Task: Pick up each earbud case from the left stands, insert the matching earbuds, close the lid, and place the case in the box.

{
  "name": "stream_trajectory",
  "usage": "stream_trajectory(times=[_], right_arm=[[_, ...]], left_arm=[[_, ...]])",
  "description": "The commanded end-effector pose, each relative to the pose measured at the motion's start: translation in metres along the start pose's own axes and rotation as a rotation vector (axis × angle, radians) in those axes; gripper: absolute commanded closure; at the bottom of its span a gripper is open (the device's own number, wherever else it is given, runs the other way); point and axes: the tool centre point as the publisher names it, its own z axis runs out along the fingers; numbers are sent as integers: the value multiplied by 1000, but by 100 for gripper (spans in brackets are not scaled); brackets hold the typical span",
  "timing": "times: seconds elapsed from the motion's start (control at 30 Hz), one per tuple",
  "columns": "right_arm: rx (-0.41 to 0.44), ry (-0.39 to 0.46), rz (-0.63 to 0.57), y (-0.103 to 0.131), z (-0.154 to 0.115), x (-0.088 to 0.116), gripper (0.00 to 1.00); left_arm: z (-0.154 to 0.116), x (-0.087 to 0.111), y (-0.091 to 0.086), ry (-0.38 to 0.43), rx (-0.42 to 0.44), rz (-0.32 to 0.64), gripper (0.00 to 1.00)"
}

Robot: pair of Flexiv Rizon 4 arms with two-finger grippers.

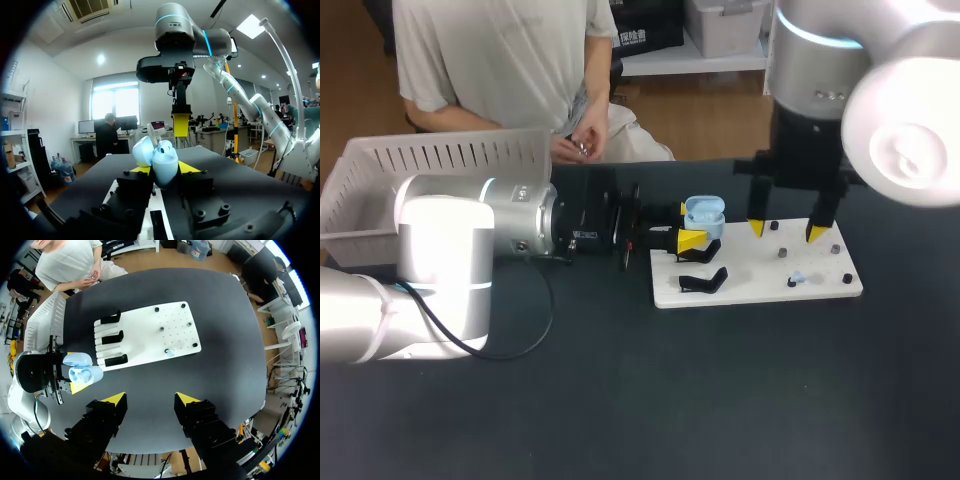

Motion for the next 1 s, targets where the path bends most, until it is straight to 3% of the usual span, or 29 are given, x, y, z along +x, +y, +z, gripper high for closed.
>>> stream_trajectory(times=[0.03, 0.23, 0.5, 1.0], right_arm=[[-159, -34, -22, -13, 22, -1, 42], [-153, 0, -10, -22, 51, -10, 51], [-139, 12, -25, -27, 76, -17, 48], [-138, 29, -5, -38, 112, -41, 53]], left_arm=[[0, 0, 0, 0, 0, 0, 100], [0, 0, 0, 0, 0, 0, 100], [0, 0, 0, 0, 0, 0, 100], [0, 0, 0, 0, 0, 0, 100]])
